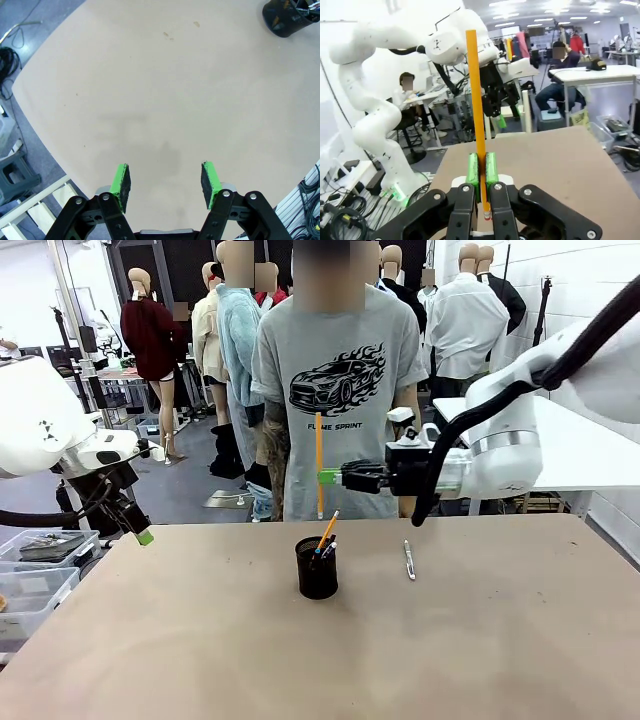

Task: Place the pens into the pen holder.
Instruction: Pick up a writing instrument from the table and place it into the Pen holder.

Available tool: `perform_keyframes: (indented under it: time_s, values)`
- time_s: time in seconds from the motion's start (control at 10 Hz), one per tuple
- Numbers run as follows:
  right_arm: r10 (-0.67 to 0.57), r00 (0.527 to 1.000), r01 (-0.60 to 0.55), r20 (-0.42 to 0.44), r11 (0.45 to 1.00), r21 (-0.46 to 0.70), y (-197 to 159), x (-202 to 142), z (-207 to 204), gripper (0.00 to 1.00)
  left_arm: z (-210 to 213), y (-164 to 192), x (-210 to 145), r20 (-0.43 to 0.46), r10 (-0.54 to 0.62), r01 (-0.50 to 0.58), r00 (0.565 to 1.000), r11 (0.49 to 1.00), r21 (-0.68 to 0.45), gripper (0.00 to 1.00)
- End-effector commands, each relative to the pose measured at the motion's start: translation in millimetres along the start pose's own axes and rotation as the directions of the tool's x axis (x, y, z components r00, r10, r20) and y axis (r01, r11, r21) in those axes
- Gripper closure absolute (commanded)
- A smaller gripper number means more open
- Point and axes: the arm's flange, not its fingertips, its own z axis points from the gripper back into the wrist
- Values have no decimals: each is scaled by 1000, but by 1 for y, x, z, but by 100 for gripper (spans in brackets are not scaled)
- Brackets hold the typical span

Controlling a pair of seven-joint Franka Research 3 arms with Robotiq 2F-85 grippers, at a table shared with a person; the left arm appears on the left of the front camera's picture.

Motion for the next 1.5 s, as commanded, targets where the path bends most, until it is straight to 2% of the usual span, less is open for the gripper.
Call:
perform_keyframes:
  time_s: [0.0,0.3,1.2,1.4]
  values:
    - [13,999,-10,-47,997,76,-34,-12,-19,100,0,3,-1,11,-15,15,1000,1000,2,26]
    - [-60,991,76,-117,987,138,-56,-26,-36,100,0,3,-1,11,-15,15,1000,1000,2,26]
    - [-74,967,95,-245,993,74,-86,-61,-34,100,0,3,-1,11,-15,15,1000,1000,2,26]
    - [-78,968,100,-240,991,83,-87,-63,-35,100,0,3,-1,11,-15,15,1000,1000,2,26]
